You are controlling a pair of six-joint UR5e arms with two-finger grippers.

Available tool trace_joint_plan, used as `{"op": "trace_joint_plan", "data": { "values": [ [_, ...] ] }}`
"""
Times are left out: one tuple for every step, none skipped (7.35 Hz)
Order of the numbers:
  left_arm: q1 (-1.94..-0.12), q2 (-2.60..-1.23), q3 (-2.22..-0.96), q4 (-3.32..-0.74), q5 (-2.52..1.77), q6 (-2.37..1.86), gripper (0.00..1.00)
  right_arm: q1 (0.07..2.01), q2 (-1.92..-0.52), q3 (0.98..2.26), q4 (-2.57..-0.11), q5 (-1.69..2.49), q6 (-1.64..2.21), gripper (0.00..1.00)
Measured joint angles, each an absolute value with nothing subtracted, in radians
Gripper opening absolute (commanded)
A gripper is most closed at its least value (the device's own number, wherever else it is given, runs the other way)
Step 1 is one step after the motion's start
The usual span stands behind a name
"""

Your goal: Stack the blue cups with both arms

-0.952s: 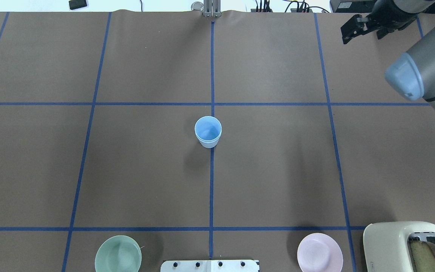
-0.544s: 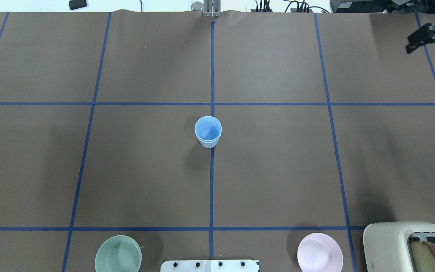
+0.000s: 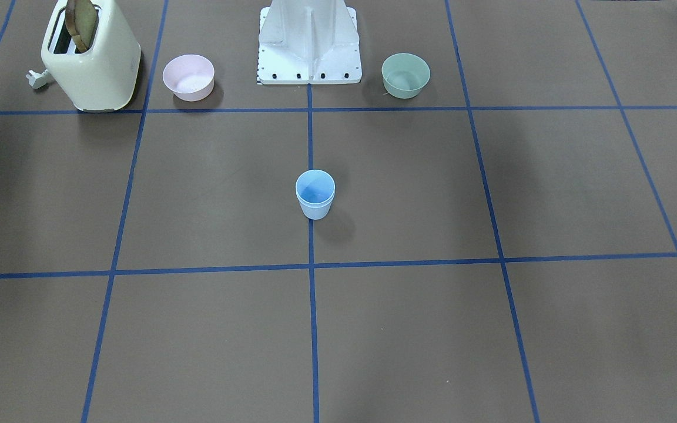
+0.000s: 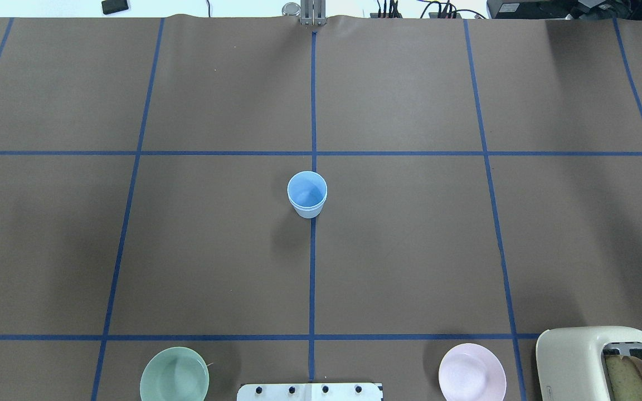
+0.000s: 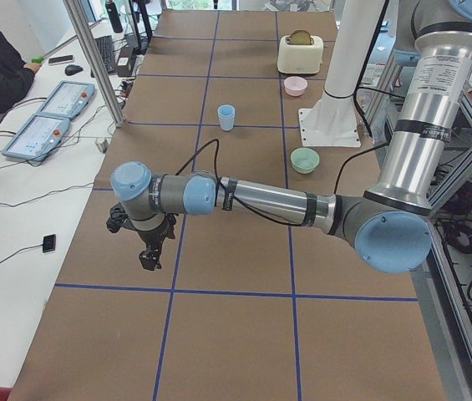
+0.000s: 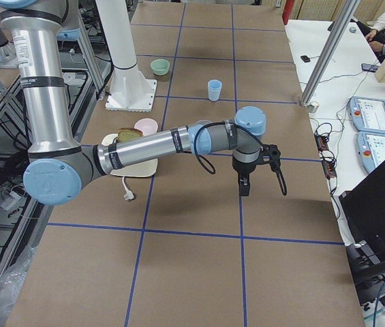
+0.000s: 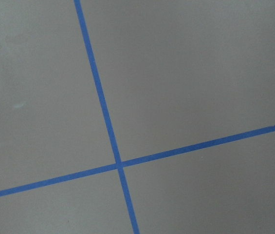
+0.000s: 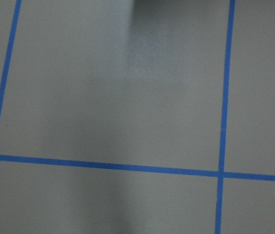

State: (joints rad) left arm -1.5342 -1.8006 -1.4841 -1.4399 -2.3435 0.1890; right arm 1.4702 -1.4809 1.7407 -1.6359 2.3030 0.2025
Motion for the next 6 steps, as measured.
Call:
{"op": "trace_joint_plan", "data": {
  "values": [
    [-1.541,-1.789,-1.479,-1.441,-2.344,0.191,0.98,1.479,-1.511,1.743,-1.635,2.306,0.192,1.0],
    [-1.545,-1.778,-1.479,-1.442,-2.345,0.192,0.98,1.483,-1.526,1.743,-1.634,2.307,0.187,1.0],
    [-1.548,-1.766,-1.481,-1.443,-2.345,0.193,0.98,1.484,-1.531,1.74,-1.633,2.307,0.186,1.0],
    [-1.549,-1.758,-1.482,-1.443,-2.345,0.194,0.98,1.484,-1.533,1.739,-1.633,2.307,0.187,1.0],
    [-1.549,-1.755,-1.483,-1.443,-2.345,0.195,0.98,1.485,-1.533,1.739,-1.634,2.307,0.188,1.0],
    [-1.549,-1.753,-1.483,-1.443,-2.345,0.196,0.98,1.485,-1.533,1.739,-1.634,2.307,0.189,1.0]
  ]
}}
